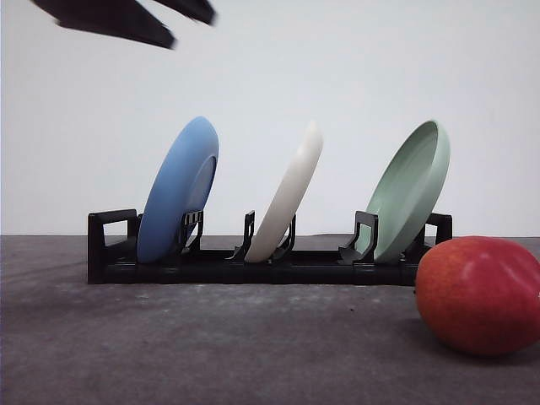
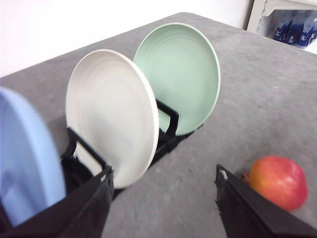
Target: Place pomegranate in white plate
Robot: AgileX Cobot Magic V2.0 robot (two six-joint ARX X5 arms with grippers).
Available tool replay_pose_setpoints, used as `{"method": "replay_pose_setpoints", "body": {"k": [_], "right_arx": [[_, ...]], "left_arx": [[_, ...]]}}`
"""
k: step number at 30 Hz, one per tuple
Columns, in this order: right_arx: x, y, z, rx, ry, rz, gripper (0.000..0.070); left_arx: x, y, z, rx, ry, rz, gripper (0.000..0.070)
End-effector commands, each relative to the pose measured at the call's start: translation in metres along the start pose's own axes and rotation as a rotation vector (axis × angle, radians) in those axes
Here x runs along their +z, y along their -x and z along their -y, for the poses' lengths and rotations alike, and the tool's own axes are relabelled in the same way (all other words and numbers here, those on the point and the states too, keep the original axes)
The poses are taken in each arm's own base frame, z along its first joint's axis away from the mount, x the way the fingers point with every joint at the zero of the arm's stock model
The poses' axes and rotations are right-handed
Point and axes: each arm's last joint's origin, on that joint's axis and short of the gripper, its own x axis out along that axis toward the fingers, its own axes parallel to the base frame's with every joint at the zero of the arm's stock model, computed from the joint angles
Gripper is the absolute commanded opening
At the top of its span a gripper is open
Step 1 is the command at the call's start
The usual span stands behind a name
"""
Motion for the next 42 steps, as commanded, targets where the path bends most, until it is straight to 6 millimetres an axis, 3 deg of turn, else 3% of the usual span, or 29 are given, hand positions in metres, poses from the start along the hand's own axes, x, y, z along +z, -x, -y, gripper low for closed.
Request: {"method": "replay_pose_setpoints", "body": {"k": [1, 13, 25, 35, 40, 42], "right_arx": [[0.005, 0.003, -0.002, 0.009, 0.011, 0.025, 0.0342], [0.005, 0.003, -0.002, 0.006, 0.012, 0.025, 0.0342], [0.005, 0.003, -0.002, 0.006, 0.012, 0.026, 0.0342], [0.006, 0.003, -0.002, 0.007, 0.013, 0.031, 0.0342], [0.006, 0.003, -0.002, 0.007, 0.014, 0.036, 0.0342], [0.006, 0.003, -0.002, 0.007, 0.014, 0.036, 0.0342]], "left_arx": [[0.006, -0.012, 0.004, 0.008, -0.018, 0.045, 0.0394], [-0.013, -0.090, 0.026, 0.106, -0.043, 0.013, 0.0393], [-0.029, -0.156, 0.020, 0.164, -0.048, -0.099, 0.0392], [-0.034, -0.168, 0.008, 0.195, -0.036, -0.099, 0.0379], [-0.034, -0.168, 0.007, 0.197, -0.035, -0.103, 0.0209], [-0.034, -0.168, 0.008, 0.194, -0.035, -0.104, 0.0175]]}}
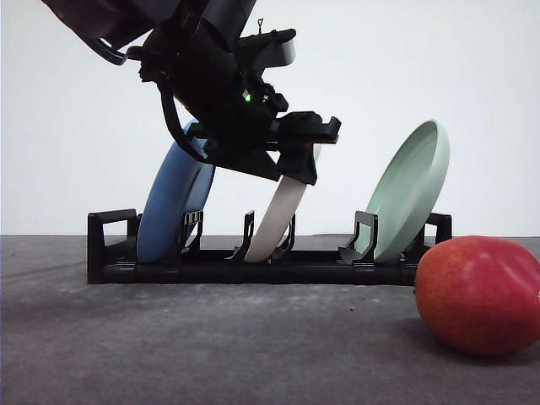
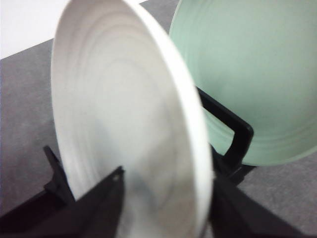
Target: Place pomegranate in white plate
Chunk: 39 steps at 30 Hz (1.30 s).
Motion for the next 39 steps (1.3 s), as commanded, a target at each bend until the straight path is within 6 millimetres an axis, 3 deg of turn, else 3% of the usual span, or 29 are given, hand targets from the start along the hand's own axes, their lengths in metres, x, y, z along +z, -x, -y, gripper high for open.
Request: {"method": "replay_pose_setpoints", "body": {"k": [1, 8, 13, 20, 23, 39], "right_arx": [[0.005, 0.003, -0.002, 0.006, 0.012, 0.025, 0.0342], [0.005, 0.003, -0.002, 0.006, 0.012, 0.026, 0.0342], [0.005, 0.003, -0.002, 0.006, 0.012, 0.025, 0.0342], [0.005, 0.003, -0.002, 0.006, 0.012, 0.025, 0.0342], [0.005, 0.003, -0.002, 0.006, 0.012, 0.025, 0.0342], [0.005, 0.003, -0.002, 0.007, 0.012, 0.025, 0.0342]], "left_arx": [[0.003, -0.004, 0.004, -0.004, -0.007, 0.014, 0.0175], [0.003, -0.004, 0.007, -0.030, -0.006, 0.011, 0.0168], [0.003, -0.003, 0.008, -0.031, -0.004, 0.012, 0.0063], [0.011, 0.003, 0.006, -0.031, 0.071, 0.037, 0.0054], [0.016, 0.008, 0.005, -0.031, 0.099, 0.058, 0.0013], [0.044, 0.036, -0.001, -0.096, 0.276, 0.157, 0.0010]]}}
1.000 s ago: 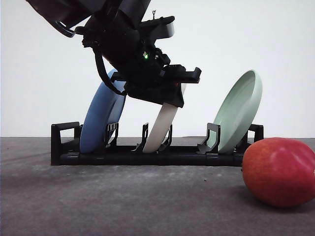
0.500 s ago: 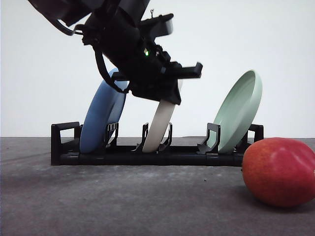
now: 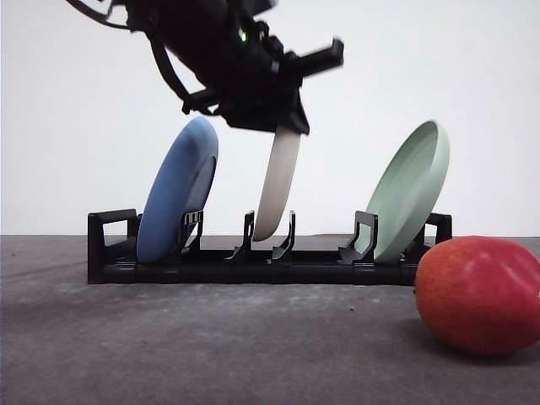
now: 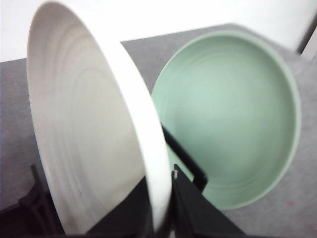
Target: Place pomegranate in white plate
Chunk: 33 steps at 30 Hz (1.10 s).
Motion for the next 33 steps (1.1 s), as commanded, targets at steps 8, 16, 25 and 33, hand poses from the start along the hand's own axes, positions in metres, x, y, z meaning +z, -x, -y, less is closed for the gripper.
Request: {"method": "replay_pose_setpoints", "body": {"k": [8, 16, 25, 33], "right_arx": [[0.005, 0.003, -0.002, 0.007, 0.012, 0.025, 0.0342], [0.005, 0.003, -0.002, 0.007, 0.011, 0.025, 0.0342], [0.005, 0.003, -0.002, 0.006, 0.011, 0.024, 0.0342], [0.004, 0.003, -0.002, 0.005, 0.009, 0.018, 0.0342]], "left_arx": [[0.027, 0.025, 0.008, -0.115, 0.142, 0.037, 0.0010], [0.046, 0.062, 0.012, -0.168, 0.141, 0.028, 0.0010], [0.028, 0.097, 0.019, -0.230, 0.183, 0.052, 0.0010], [-0.005, 0.134, 0.025, -0.254, 0.083, 0.079, 0.0010]]}}
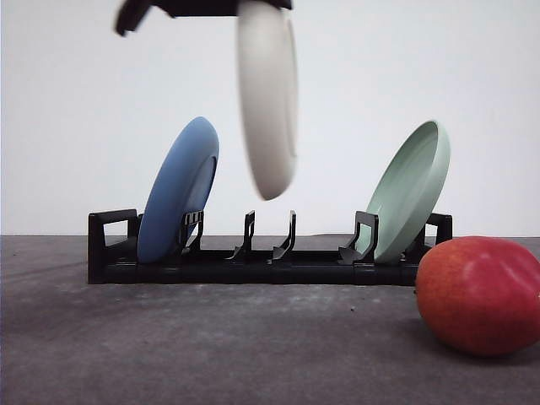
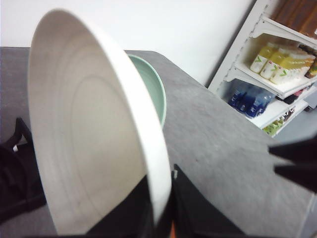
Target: Place pomegranate in white plate
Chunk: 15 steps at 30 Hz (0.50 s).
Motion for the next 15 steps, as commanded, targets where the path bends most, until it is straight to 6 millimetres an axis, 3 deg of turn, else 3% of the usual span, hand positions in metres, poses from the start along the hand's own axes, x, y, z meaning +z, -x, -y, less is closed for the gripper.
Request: {"method": "replay_pose_setpoints", "body": {"k": [1, 8, 15], "right_arx": [[0.005, 0.003, -0.002, 0.005, 0.011, 0.023, 0.0342], [0.005, 0.003, -0.002, 0.006, 0.010, 0.023, 0.0342], [0.005, 0.003, -0.002, 0.005, 0.010, 0.023, 0.0342]], "left_arx": [[-0.002, 0.004, 0.007, -0.007, -0.116, -0.014, 0.0010], [-0.029, 0.022, 0.028, 0.001, -0.531, -0.233, 0.0010], [-0.059, 0.015, 0.043, 0.007, -0.847, -0.392, 0.0010]]}}
